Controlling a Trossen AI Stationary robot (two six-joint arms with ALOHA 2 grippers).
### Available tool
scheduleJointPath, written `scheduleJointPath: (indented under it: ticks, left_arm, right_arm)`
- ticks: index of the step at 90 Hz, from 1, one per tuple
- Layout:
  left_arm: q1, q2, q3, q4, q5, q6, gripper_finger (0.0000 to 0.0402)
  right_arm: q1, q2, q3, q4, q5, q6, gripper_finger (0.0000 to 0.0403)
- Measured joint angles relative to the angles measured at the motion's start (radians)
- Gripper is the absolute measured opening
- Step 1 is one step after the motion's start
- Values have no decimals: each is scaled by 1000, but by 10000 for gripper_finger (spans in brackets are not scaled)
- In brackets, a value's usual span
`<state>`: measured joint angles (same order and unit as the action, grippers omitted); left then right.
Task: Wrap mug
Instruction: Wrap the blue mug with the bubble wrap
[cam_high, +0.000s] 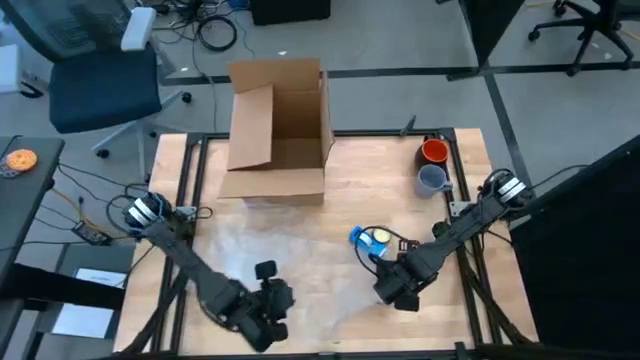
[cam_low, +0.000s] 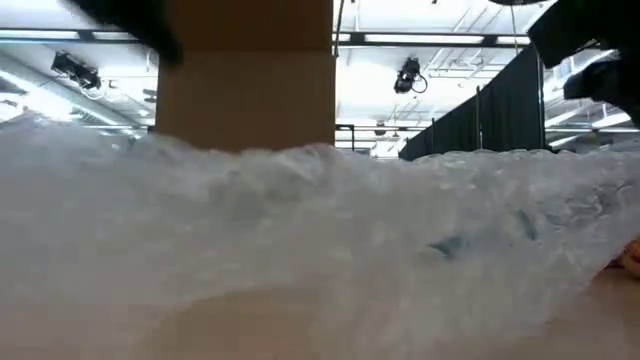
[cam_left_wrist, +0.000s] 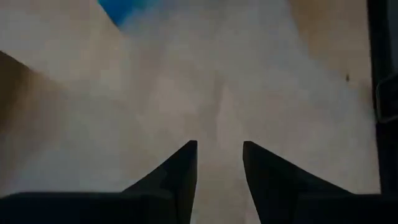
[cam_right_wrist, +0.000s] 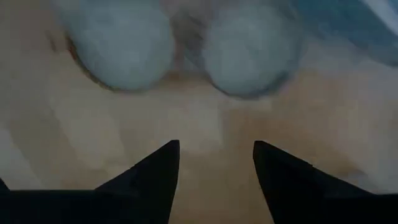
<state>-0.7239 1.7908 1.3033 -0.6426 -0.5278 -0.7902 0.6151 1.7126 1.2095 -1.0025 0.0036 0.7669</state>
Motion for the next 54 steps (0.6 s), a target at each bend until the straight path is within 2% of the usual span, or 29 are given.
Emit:
scheduleJointPath:
  ticks: [8, 19, 32, 45, 54]
  left_arm:
    - [27, 0, -68, 54, 87, -24, 115]
    - [37, 0, -92, 10, 192, -60, 115]
    - [32, -2, -13, -247, 315, -148, 115]
    - [-14, -5, 121, -542, 300, -221, 115]
    - [-58, -5, 194, -678, 196, -289, 115]
  right_arm:
    - [0, 0, 0, 120, 1, -45, 178]
    - [-23, 0, 0, 295, 4, -144, 173]
    - [-82, -1, 0, 494, 30, -255, 170]
    - [-151, -4, 0, 692, 30, -363, 169]
    - [-199, -4, 0, 799, 45, -446, 169]
